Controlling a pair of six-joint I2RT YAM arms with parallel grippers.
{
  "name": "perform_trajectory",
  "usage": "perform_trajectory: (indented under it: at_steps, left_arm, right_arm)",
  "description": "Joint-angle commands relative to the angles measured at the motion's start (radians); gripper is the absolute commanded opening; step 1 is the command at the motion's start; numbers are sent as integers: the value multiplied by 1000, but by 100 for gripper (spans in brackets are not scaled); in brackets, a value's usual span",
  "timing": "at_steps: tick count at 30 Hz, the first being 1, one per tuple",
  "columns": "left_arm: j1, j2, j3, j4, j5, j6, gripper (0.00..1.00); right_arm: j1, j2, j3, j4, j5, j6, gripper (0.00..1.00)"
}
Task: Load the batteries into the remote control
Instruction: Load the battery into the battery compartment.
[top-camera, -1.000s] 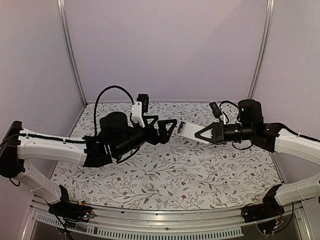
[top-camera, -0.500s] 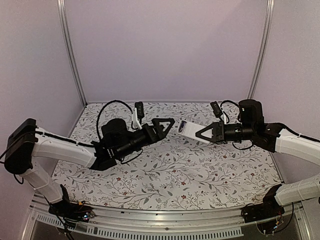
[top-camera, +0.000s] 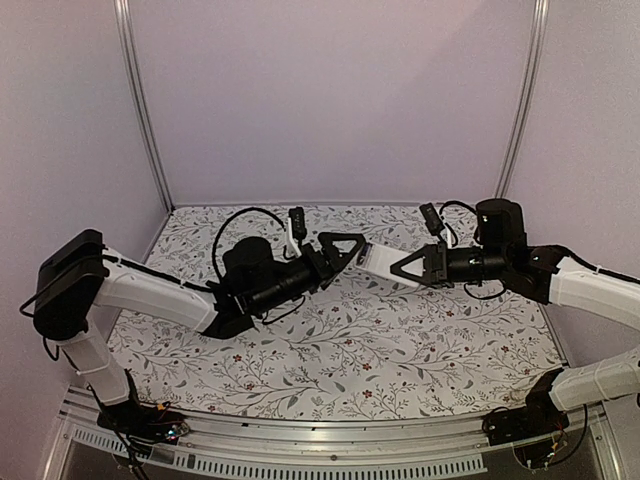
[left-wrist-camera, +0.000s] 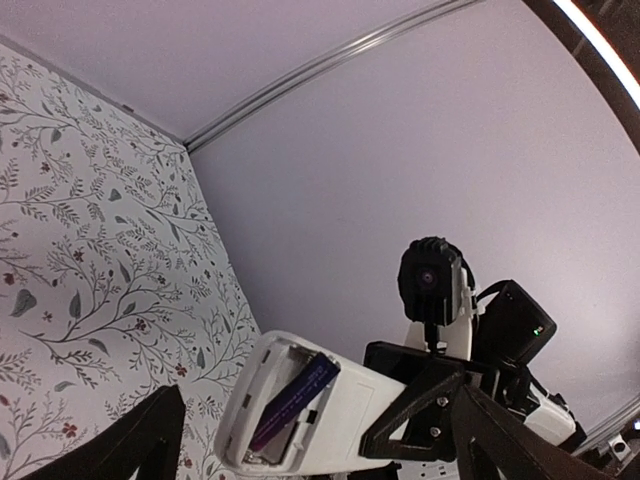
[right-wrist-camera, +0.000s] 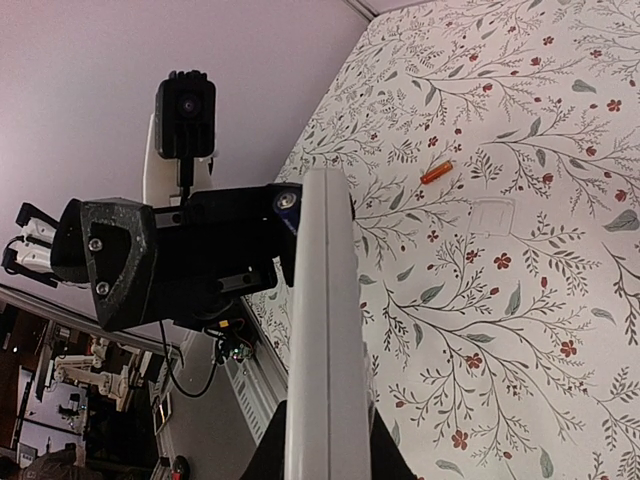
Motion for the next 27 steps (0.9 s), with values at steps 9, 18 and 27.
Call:
perform_trajectory:
  at_steps: [9, 18, 27]
  left_arm:
    - [6, 96, 45, 80, 38, -129, 88]
    - [12, 111, 51, 80, 24, -143, 78]
    - [13, 116, 53, 80, -3, -166, 71]
  right_arm:
    - [8, 5, 29, 0, -8, -18, 0]
    - [11, 10, 34, -18, -5, -38, 0]
    - [17, 3, 32, -40, 10, -60, 0]
